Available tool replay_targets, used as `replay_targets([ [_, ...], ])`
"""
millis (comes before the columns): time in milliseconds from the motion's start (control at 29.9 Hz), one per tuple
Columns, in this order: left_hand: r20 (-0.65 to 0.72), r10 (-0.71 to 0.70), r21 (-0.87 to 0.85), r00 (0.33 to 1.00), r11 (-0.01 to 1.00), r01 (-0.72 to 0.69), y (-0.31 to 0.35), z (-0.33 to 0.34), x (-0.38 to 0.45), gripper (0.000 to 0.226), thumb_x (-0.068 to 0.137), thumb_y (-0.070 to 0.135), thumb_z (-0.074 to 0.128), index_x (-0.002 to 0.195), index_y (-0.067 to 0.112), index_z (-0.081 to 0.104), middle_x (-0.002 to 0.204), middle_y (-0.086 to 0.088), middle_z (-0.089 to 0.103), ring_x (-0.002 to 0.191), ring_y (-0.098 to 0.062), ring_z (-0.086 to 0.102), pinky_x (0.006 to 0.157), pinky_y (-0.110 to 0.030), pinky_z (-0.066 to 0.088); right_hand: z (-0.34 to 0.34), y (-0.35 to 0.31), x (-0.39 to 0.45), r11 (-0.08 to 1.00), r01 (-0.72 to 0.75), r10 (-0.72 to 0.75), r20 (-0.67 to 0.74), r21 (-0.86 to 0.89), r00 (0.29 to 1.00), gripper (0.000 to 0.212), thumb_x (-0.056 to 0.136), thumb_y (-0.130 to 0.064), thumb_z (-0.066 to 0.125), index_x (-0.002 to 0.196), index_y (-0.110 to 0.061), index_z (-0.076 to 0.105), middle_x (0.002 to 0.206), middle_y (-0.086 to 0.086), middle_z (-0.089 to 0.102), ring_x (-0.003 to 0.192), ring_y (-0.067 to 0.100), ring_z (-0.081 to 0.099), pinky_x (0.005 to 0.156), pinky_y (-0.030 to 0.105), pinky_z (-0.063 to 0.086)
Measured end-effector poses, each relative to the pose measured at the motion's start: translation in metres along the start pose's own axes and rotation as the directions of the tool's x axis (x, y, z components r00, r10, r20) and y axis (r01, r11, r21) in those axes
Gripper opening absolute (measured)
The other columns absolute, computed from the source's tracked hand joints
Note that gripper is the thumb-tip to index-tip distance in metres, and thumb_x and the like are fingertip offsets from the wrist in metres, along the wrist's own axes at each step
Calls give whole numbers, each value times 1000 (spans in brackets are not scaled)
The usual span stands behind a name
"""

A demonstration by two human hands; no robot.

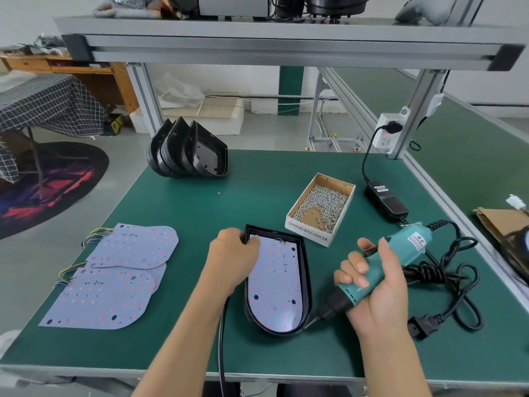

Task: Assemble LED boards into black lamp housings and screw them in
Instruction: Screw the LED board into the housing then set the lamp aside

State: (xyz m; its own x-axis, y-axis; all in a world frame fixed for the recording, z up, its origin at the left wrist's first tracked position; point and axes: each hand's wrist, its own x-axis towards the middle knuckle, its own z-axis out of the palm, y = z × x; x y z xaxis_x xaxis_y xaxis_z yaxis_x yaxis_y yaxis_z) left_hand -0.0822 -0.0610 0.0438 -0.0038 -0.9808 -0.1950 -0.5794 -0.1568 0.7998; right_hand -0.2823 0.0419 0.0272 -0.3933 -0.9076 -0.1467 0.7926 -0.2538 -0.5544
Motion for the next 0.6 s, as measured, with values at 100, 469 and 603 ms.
replay_targets([
  [100, -39, 48, 190, 998, 981, -40, 6, -1, -3, 47, 98, 49, 59, 75, 10, 49, 71, 0, 52, 63, -22, 47, 57, -29, 36, -5, 0, -2, 1000, 1, -1, -10, -1, 1000, 26, 96, -40, 62, 87, -17, 70, 59, -5, 40, 42, 5, 34, 47, 21, 39],
  [469, 293, 585, 366, 756, 662, -654, 109, 55, 36, 18, 91, 9, 59, 97, 19, 73, 99, 0, 74, 94, -27, 67, 80, -39, 57, -12, 2, -8, 998, -30, 32, -43, 48, 999, 26, 92, -40, 64, 86, -16, 71, 57, -5, 40, 40, 5, 34, 44, 21, 40],
  [603, 464, 437, 553, 771, 537, -637, 113, 92, 60, 14, 92, 4, 60, 91, 16, 67, 91, -3, 64, 83, -30, 64, 62, -35, 48, -13, 1, -8, 997, -44, 47, -58, 57, 997, 26, 92, -39, 65, 83, -16, 73, 56, -4, 41, 38, 5, 35, 43, 22, 40],
])
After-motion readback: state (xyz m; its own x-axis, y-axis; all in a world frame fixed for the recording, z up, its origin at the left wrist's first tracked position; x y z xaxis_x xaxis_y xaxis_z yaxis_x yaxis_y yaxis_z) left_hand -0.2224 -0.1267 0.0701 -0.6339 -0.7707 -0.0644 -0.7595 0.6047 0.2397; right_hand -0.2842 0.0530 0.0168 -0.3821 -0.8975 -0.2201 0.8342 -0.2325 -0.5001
